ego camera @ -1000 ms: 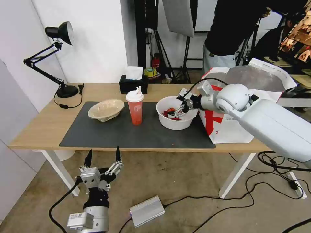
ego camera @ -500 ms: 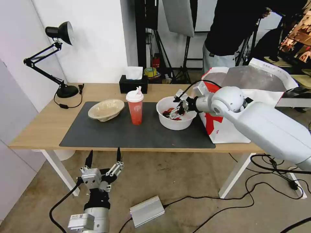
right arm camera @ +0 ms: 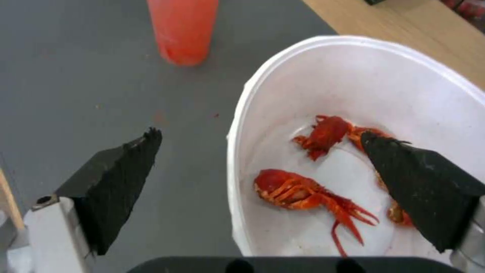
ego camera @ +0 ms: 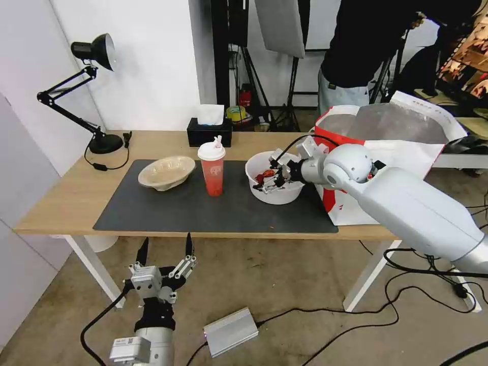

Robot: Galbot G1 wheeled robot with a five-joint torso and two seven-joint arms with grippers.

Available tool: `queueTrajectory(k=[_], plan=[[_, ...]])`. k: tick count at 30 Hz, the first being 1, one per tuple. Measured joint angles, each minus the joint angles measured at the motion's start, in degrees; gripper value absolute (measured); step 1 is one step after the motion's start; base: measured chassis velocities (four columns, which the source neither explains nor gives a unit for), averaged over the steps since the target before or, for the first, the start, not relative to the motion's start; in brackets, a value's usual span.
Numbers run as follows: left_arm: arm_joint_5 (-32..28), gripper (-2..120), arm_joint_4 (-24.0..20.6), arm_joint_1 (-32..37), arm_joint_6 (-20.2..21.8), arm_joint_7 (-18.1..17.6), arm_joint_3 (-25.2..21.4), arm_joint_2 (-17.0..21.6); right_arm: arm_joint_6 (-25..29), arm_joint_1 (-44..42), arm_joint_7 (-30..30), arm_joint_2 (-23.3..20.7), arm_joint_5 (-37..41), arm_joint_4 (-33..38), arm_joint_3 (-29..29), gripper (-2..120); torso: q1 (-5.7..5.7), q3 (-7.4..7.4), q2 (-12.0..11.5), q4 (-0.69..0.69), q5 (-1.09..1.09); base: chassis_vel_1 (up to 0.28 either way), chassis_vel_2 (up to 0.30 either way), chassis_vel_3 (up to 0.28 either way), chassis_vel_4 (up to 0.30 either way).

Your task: Pick up the trash from the table and place it into the takeout bag.

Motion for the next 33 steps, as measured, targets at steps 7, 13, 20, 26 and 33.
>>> queueTrajectory(k=[7,13,20,26,33], plan=[[0.0,100,0.34,-0.33,0.0,-0.05,0.11,0.0,-0.28,-0.81,0.38,0.14,-0.3,0.22,0.27,100,0.0,0.0,0.0,0.0,0.0,0.0,0.0,0.0,0.0],[-0.06,100,0.69,-0.63,-0.06,-0.15,1.24,-0.03,-0.29,-2.14,0.0,-0.97,-1.79,1.77,-0.35,100,0.0,0.0,0.0,0.0,0.0,0.0,0.0,0.0,0.0],[-0.1,100,0.98,-0.83,-0.07,-1.33,1.62,0.01,-0.29,-3.55,-0.02,-0.91,-3.33,2.57,-0.45,100,0.0,0.0,0.0,0.0,0.0,0.0,0.0,0.0,0.0],[-0.12,100,0.38,-0.63,0.0,-1.4,1.33,0.02,-0.27,-3.6,0.21,-0.78,-4.52,3.64,-0.27,100,0.0,0.0,0.0,0.0,0.0,0.0,0.0,0.0,0.0],[-0.13,100,0.39,-0.5,0.11,-1.42,1.47,0.01,-0.23,-4.62,0.28,-0.94,-6.52,4.77,-0.22,100,0.0,0.0,0.0,0.0,0.0,0.0,0.0,0.0,0.0]])
